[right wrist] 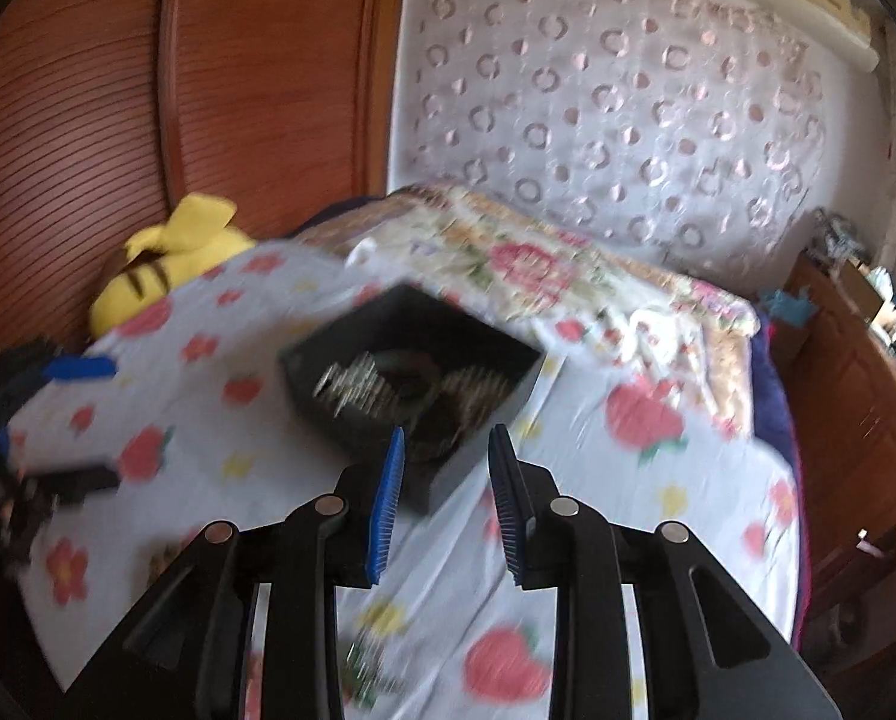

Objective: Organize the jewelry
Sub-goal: 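Return the right gripper to the pile and grasp the green pendant earring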

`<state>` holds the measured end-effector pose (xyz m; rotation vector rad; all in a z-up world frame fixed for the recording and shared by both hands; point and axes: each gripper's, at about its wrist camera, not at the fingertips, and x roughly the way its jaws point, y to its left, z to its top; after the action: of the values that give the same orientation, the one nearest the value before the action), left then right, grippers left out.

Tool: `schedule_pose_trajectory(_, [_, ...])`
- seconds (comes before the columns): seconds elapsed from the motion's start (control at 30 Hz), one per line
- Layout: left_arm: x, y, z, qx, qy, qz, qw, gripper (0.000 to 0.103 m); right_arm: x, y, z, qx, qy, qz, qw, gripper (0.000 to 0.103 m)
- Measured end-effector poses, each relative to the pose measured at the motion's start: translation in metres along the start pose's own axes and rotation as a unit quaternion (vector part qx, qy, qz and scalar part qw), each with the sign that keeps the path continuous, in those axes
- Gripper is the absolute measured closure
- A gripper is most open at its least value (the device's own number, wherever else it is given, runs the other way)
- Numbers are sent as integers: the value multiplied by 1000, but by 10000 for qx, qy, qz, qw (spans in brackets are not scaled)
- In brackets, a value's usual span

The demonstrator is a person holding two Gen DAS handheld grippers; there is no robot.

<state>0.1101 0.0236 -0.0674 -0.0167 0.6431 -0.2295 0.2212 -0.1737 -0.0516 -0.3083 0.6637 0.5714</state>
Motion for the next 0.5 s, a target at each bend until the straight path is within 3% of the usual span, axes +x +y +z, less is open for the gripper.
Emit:
schedule_pose_trajectory(0.2, [-8,-4,-17,-75,88,-73,9999,8,-1,17,-57,52,439,322,9985,71])
schedule_pose_trajectory(0.5, [-19,-16,-28,-68,144,-179,9997,8,3,27,-95,142,795,525,9954,71])
